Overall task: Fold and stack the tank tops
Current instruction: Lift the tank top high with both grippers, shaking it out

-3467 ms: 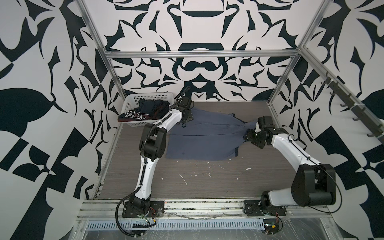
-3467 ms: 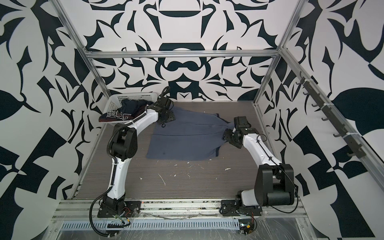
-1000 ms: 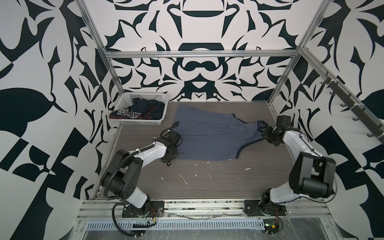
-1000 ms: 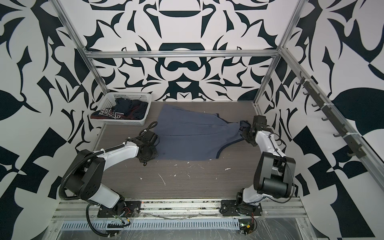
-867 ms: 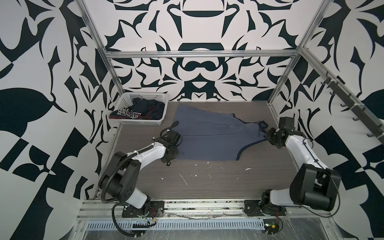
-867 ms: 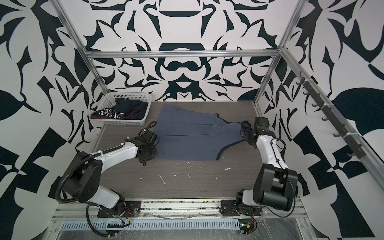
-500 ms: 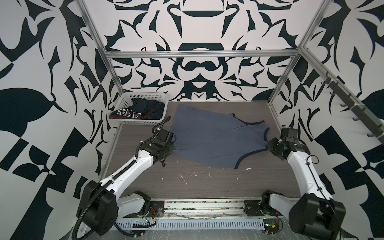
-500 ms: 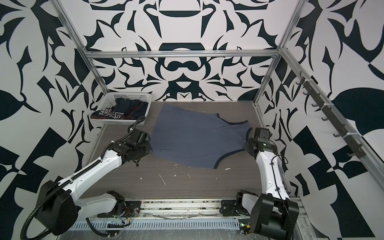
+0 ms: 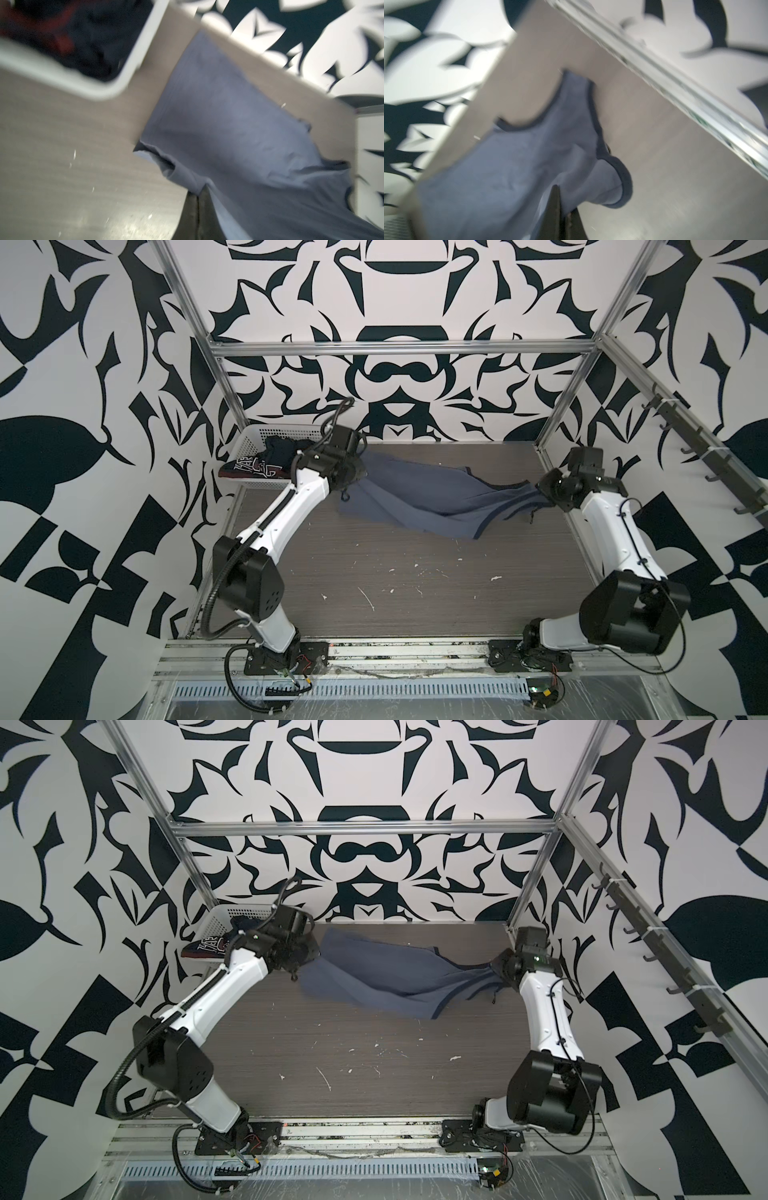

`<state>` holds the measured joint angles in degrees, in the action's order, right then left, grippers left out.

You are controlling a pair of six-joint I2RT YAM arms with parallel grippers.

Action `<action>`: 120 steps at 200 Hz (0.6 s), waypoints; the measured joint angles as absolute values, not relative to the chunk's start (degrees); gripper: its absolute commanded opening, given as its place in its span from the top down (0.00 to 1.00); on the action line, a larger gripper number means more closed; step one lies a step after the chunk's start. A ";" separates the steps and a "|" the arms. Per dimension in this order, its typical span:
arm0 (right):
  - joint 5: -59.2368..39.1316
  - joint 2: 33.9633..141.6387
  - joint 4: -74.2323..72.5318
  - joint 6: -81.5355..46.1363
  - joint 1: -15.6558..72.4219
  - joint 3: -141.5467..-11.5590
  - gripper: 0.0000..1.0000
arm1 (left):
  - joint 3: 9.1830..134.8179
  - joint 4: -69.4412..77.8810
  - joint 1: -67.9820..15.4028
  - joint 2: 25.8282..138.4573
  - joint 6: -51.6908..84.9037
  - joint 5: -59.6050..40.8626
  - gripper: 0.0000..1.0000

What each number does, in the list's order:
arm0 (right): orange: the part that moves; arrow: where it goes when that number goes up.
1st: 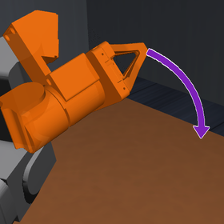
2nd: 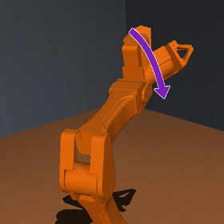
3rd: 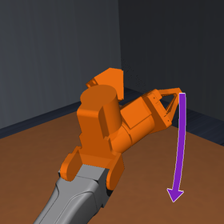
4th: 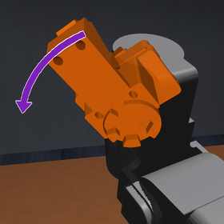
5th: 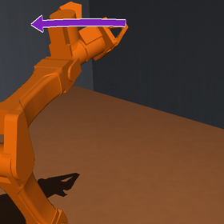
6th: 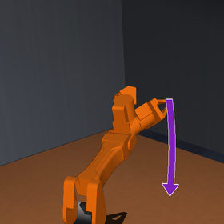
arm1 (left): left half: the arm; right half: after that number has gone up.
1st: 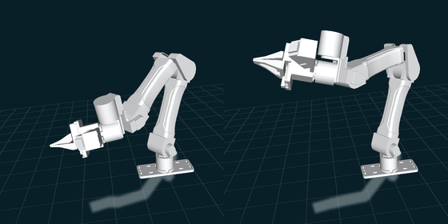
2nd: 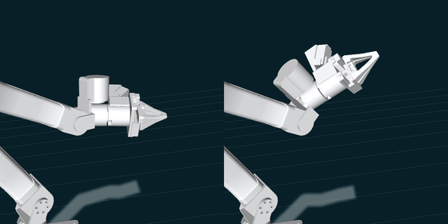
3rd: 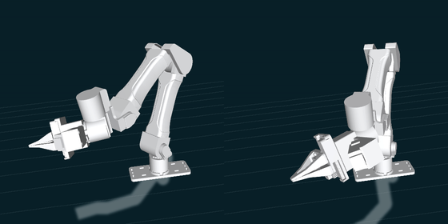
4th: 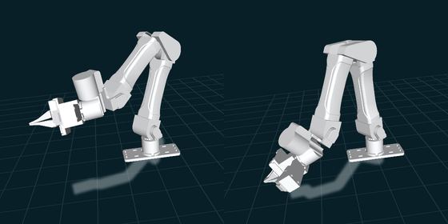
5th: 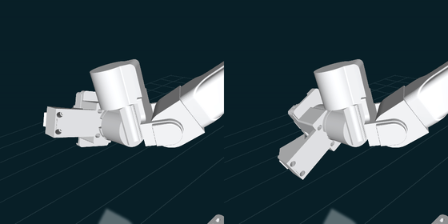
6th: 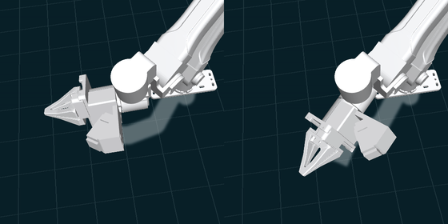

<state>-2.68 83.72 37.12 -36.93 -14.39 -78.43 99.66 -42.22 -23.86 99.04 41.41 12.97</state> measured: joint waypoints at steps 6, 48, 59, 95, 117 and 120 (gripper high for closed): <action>-2.81 85.23 36.99 -37.12 -14.22 -81.54 1.00 | 105.12 -43.07 -22.74 101.60 40.71 12.36 1.00; -4.54 96.27 36.34 -38.06 -14.02 -101.16 1.00 | 142.50 -48.03 -17.08 119.11 36.84 7.55 1.00; -5.04 99.29 37.08 -38.28 -14.02 -107.07 1.00 | 149.36 -48.16 -15.77 122.13 36.38 5.63 1.00; -6.57 107.81 39.83 -38.61 -14.00 -128.01 1.00 | 150.39 -41.17 -11.40 121.49 37.54 -1.67 1.00; -7.51 112.38 42.04 -38.30 -14.00 -141.23 1.00 | 148.49 -37.82 -8.86 119.68 37.76 -4.62 1.00; -7.66 112.66 42.37 -38.20 -14.00 -142.32 1.00 | 148.22 -37.56 -8.67 119.39 37.67 -4.93 1.00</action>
